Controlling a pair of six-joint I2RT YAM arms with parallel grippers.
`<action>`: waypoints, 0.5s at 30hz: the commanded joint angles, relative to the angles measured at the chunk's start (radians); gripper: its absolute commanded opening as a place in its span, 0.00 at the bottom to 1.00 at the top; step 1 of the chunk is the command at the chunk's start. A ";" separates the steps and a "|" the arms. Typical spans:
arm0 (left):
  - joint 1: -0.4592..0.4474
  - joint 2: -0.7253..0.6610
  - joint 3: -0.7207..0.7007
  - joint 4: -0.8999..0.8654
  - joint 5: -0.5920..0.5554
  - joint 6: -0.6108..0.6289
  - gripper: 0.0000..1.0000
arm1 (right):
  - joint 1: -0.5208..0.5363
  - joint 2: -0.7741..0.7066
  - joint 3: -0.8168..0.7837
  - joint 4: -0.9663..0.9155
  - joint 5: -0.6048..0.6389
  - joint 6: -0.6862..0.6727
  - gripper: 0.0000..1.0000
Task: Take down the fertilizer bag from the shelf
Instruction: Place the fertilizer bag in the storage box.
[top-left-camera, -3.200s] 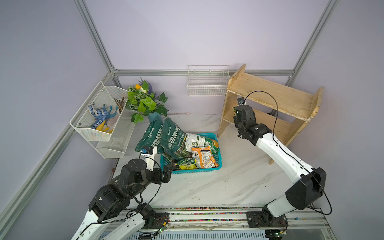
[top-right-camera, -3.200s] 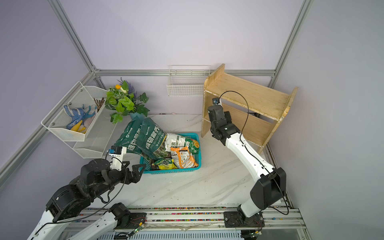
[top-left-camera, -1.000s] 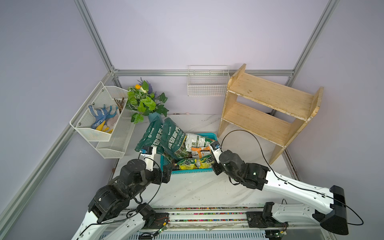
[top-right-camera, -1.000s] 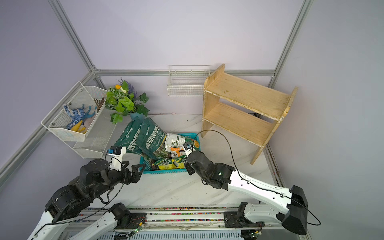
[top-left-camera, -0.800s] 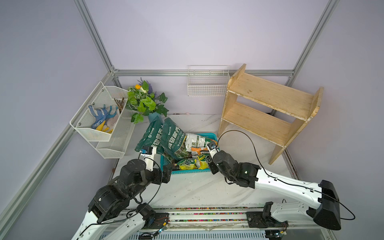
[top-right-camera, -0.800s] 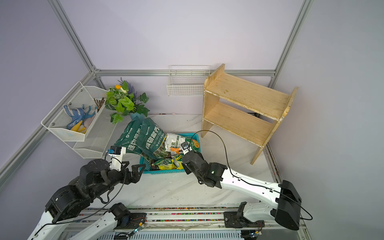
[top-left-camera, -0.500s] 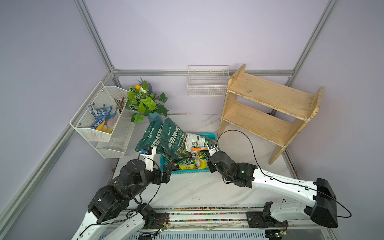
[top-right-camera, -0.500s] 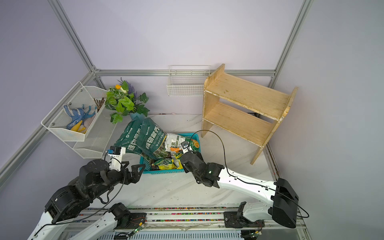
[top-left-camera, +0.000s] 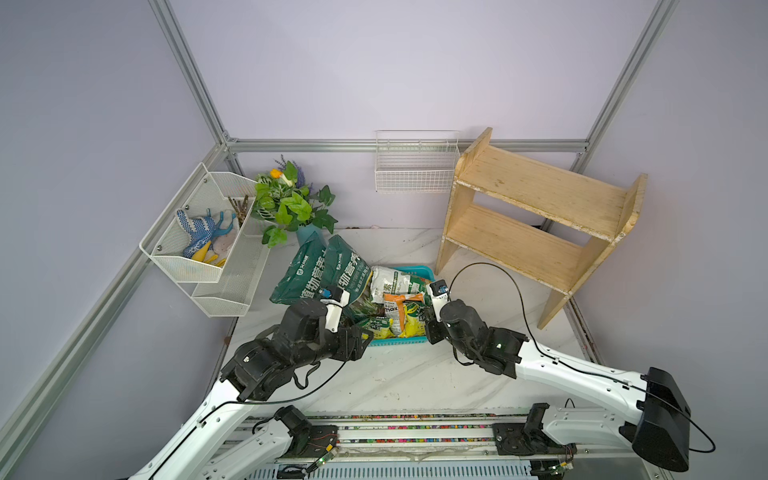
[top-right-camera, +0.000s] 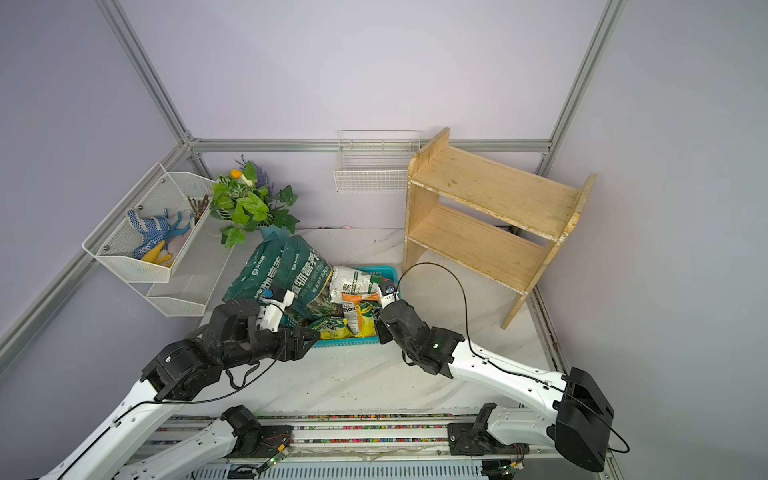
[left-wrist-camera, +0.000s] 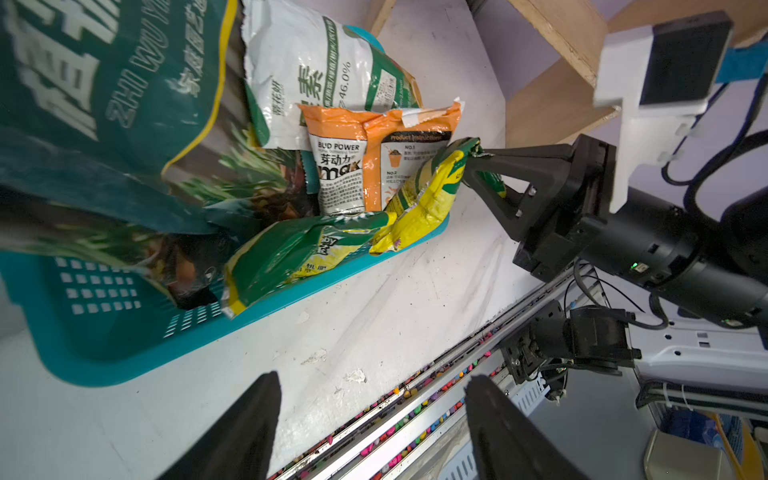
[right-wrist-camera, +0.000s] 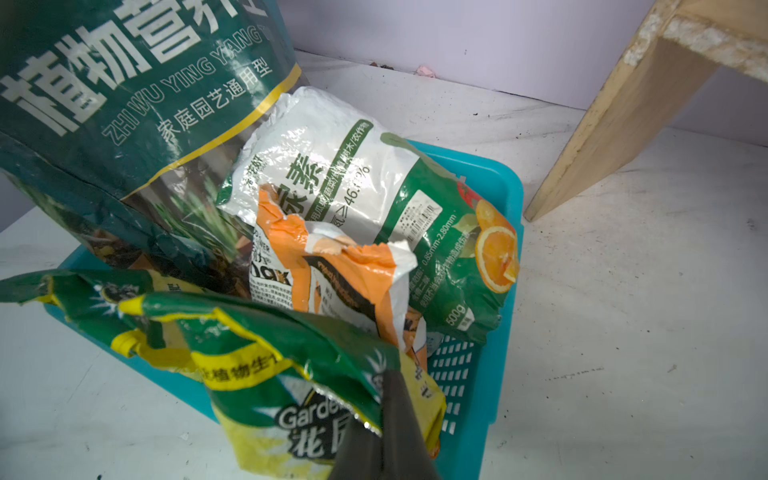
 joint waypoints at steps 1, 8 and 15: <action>-0.167 0.045 -0.049 0.157 -0.067 -0.066 0.67 | -0.016 -0.012 -0.032 0.027 -0.088 0.014 0.00; -0.315 0.276 -0.060 0.360 -0.163 -0.090 0.05 | -0.027 -0.019 -0.052 0.064 -0.185 0.023 0.00; -0.315 0.395 -0.109 0.520 -0.253 -0.081 0.00 | -0.032 -0.029 -0.063 0.072 -0.192 0.029 0.00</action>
